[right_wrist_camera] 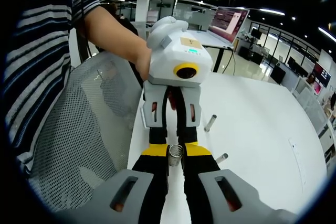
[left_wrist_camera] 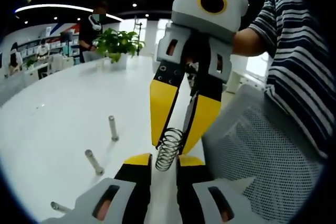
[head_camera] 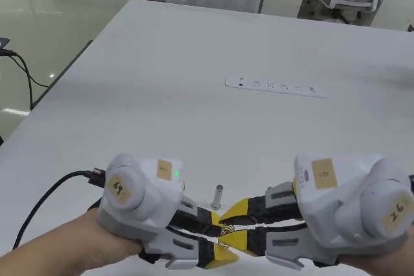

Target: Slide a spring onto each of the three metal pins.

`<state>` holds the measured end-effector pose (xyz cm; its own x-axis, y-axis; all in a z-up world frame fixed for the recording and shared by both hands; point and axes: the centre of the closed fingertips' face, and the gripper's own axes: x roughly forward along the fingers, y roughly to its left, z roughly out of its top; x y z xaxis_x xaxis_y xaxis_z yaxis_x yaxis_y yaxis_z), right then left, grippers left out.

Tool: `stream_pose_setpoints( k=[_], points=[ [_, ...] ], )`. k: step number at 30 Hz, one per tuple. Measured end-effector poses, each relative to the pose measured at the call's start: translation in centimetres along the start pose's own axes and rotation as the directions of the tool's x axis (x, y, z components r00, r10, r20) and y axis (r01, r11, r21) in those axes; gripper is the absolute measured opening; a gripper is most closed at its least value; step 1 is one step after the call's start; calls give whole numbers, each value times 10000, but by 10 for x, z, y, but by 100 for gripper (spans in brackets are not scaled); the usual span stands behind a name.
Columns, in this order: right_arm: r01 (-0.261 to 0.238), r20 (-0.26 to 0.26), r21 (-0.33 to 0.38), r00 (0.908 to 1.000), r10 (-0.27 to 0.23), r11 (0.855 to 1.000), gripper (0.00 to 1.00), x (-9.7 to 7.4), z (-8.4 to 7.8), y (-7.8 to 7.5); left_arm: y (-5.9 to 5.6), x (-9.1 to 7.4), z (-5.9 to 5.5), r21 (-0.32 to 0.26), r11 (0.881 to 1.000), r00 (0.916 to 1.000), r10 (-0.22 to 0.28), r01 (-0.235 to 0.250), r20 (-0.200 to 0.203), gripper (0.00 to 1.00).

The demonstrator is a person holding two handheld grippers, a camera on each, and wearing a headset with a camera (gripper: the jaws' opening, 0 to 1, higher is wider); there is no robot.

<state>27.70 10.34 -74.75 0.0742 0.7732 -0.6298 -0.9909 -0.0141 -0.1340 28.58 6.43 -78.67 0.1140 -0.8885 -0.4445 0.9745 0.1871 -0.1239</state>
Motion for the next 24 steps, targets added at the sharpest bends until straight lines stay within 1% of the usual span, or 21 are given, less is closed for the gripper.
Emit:
stream_pose_setpoints(
  k=[5, 11, 15, 20, 24],
  points=[
    [105, -91, -5, 9999, -105, 9999, 7, 0, -2, -1, 5, -5, -4, -169, 9996, 9997, 230, -231, -59, 16],
    [279, -87, 19, 9996, -279, 9996, 7, -1, -2, -5, 7, -12, -8, -400, 9985, 9992, 372, -376, -109, 19],
    [376, -74, 14, 9993, -376, 9993, 7, -2, -2, -7, 10, -16, -11, -478, 9974, 9985, 536, -542, -138, 23],
    [532, -99, 19, 9985, -531, 9986, 7, -3, -4, -10, 12, -24, -15, -636, 9952, 9972, 733, -740, -141, 28],
    [661, -137, 6, 9977, -661, 9978, 7, -4, -5, -13, 15, -33, -17, -870, 9926, 9965, 836, -841, -93, 31]
  ],
)
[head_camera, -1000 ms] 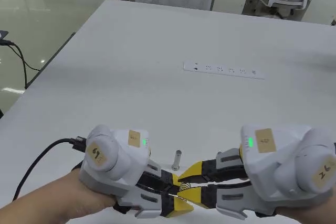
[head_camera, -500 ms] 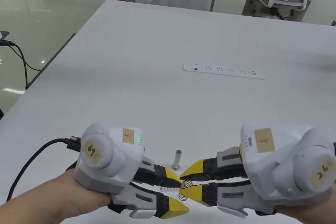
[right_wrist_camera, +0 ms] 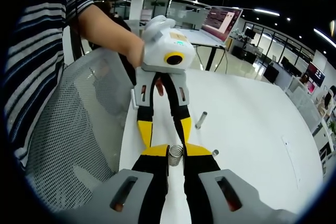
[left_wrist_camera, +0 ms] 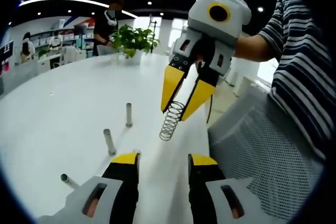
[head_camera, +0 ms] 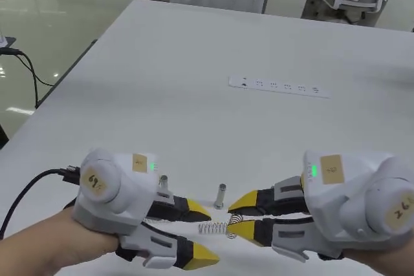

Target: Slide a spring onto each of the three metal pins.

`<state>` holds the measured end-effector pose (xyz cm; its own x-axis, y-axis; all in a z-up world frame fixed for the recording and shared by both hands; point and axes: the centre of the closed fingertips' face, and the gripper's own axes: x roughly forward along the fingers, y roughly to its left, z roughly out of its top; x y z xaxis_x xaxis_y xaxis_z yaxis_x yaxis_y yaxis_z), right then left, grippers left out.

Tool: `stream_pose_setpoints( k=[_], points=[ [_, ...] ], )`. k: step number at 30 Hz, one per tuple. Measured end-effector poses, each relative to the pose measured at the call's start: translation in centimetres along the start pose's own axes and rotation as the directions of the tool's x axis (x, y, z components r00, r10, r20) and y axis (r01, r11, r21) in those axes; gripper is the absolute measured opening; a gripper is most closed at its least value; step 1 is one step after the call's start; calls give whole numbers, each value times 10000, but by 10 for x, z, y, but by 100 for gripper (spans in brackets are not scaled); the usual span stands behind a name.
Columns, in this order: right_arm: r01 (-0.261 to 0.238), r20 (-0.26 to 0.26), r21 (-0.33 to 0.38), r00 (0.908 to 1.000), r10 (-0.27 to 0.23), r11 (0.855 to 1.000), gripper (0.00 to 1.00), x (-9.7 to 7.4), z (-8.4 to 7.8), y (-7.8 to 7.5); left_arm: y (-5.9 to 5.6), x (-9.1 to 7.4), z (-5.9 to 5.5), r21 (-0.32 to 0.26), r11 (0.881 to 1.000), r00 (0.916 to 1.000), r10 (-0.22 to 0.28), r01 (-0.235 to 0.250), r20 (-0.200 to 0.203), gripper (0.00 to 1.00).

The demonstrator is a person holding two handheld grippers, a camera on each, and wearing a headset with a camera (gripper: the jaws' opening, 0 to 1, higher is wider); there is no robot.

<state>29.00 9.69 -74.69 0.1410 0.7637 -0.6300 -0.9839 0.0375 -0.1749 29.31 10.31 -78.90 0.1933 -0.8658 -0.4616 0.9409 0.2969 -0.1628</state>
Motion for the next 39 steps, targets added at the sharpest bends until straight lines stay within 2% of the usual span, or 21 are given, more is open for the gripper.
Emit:
stream_pose_setpoints(
  k=[9, 15, 19, 22, 26, 32, 36, 39],
  points=[
    [219, -141, -107, 9997, -221, 9997, 7, -1, -4, -4, 11, -24, -6, -581, 9973, 9987, 462, -449, 211, 42],
    [416, -152, -28, 9990, -416, 9991, 7, -2, -6, -9, 19, -42, -13, -868, 9925, 9959, 879, -858, 214, 48],
    [525, -127, 68, 9985, -524, 9986, 7, -4, -7, -12, 23, -49, -15, -954, 9883, 9922, 1222, -1193, 246, 63],
    [568, -161, 107, 9983, -567, 9983, 7, -5, -8, -13, 26, -53, -19, -1012, 9856, 9902, 1384, -1357, 198, 67],
    [625, -198, 152, 9979, -622, 9979, 7, -5, -10, -15, 31, -60, -20, -1132, 9803, 9853, 1668, -1617, 374, 76],
    [736, -232, 337, 9971, -729, 9967, 7, -6, -15, -17, 39, -72, -26, -1154, 9728, 9780, 2059, -2009, 332, 93],
    [894, -226, 549, 9958, -883, 9945, 7, -9, -18, -21, 47, -81, -30, -1235, 9632, 9690, 2446, -2386, 361, 97],
    [1092, -298, 749, 9938, -1072, 9912, 7, -11, -22, -26, 49, -83, -31, -1287, 9606, 9667, 2530, -2463, 382, 98]
  ],
)
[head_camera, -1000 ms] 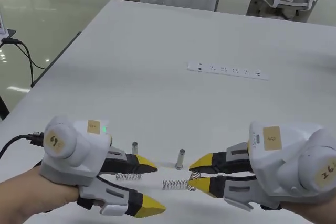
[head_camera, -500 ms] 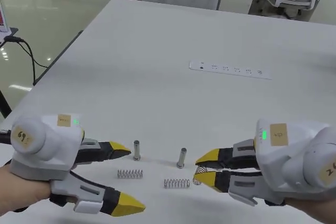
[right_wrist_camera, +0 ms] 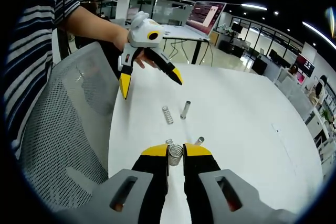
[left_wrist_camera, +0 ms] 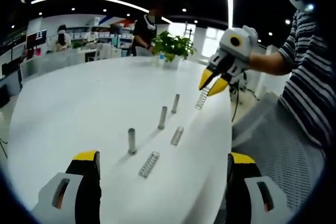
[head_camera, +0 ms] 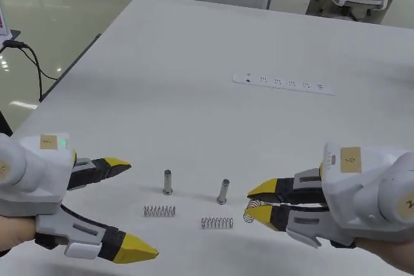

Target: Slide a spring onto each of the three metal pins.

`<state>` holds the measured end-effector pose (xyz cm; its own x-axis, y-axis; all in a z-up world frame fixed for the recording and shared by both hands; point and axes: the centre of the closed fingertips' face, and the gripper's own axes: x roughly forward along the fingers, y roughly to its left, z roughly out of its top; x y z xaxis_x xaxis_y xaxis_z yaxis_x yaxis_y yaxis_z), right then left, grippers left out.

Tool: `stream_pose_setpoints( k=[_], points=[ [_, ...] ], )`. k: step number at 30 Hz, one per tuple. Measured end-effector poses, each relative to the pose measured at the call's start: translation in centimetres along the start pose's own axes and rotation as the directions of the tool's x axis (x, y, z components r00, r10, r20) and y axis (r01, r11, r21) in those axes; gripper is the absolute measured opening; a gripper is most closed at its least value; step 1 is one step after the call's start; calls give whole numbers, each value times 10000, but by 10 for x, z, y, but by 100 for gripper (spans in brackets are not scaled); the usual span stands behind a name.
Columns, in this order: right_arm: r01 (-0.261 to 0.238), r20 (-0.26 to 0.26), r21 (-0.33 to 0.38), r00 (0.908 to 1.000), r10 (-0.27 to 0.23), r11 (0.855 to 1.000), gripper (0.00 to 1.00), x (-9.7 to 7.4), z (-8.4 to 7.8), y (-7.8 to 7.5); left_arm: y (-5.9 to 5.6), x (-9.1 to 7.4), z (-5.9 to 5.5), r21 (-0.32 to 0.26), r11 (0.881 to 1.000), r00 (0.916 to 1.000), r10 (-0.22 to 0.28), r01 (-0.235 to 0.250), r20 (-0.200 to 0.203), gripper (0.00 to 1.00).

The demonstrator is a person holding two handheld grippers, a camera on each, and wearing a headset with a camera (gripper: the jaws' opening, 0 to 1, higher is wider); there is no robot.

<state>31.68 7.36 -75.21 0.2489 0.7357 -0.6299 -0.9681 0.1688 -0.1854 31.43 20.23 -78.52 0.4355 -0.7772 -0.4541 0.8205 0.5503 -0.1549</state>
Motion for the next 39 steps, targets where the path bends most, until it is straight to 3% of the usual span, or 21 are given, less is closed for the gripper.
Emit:
stream_pose_setpoints(
  k=[7, 13, 24, 30, 39],
  points=[
    [375, -51, 543, 9993, -373, 9978, 7, -6, -7, -13, 3, -2, 2, -53, 9999, 9999, 123, -122, 71, 98],
    [976, -299, 958, 9950, -952, 9906, 7, -14, -17, -36, 2, -2, 1, -80, 9999, 9999, 95, -95, 46, 98],
    [1982, -444, 2044, 9802, -1932, 9586, 7, -21, -26, -78, 8, -6, 2, -198, 9992, 9994, 338, -335, 126, 98],
    [2137, -733, 2209, 9766, -2023, 9516, 7, -17, -35, -84, 11, -8, 1, -222, 9988, 9990, 432, -429, 137, 98],
    [2072, -756, 2428, 9780, -1944, 9477, 7, -13, -38, -83, 12, -10, -1, -338, 9983, 9987, 486, -481, 139, 98]
  ],
)
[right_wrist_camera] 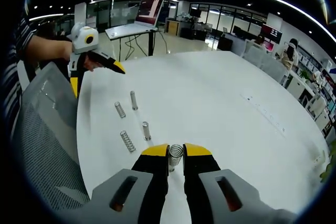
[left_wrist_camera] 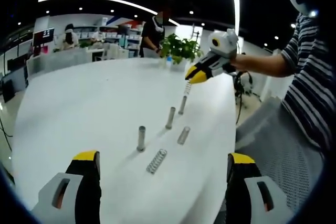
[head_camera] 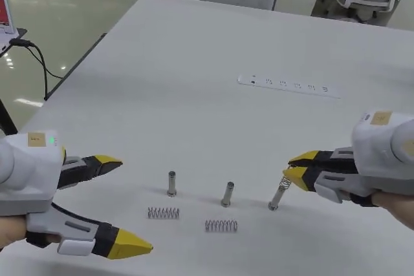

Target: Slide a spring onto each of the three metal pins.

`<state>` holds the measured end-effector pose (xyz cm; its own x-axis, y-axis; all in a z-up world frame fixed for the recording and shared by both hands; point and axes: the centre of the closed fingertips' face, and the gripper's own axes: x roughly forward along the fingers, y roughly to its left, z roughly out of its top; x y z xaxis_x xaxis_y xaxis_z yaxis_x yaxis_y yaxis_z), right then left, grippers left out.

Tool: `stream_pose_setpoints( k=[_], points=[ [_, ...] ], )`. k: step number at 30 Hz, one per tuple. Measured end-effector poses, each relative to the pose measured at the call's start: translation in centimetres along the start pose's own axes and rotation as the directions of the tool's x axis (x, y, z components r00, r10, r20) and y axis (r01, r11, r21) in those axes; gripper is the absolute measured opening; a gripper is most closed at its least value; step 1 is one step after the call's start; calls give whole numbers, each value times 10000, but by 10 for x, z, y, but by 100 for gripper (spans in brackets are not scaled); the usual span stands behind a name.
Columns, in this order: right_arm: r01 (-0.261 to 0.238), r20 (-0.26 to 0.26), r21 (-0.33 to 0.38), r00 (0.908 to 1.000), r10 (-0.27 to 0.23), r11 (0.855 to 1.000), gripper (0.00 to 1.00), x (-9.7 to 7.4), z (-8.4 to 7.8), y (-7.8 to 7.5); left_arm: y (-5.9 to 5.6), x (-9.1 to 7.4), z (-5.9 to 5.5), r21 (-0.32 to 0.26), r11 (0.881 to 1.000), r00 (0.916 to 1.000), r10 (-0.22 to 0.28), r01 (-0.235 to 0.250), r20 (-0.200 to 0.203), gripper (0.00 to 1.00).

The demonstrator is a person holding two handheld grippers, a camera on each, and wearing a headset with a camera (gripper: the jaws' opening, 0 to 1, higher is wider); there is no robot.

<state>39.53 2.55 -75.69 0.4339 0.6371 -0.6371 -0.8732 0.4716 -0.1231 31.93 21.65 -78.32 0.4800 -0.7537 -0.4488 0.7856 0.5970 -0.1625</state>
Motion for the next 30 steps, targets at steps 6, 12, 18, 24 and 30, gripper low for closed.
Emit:
stream_pose_setpoints(
  k=[6, 12, 18, 24, 30],
  points=[
    [0, -24, 62, 10000, 0, 10000, 7, 2, -2, -1, -1, 1, 1, 25, 10000, 10000, -13, 13, 8, 98],
    [-16, -147, 54, 9999, 17, 10000, 7, 6, -7, 0, -2, 2, 0, -8, 10000, 10000, -25, 25, 12, 98],
    [-66, -337, 78, 9994, 68, 9999, 7, 14, -16, 2, -3, 1, 0, -42, 10000, 10000, -20, 20, 25, 98],
    [-125, -666, 63, 9977, 129, 9999, 7, 25, -28, 4, -3, 1, 0, -65, 10000, 10000, -10, 11, 28, 97],
    [-148, -921, 190, 9956, 165, 9997, 7, 33, -40, 6, -3, 1, -1, -79, 10000, 10000, -27, 27, -2, 97]
  ],
)
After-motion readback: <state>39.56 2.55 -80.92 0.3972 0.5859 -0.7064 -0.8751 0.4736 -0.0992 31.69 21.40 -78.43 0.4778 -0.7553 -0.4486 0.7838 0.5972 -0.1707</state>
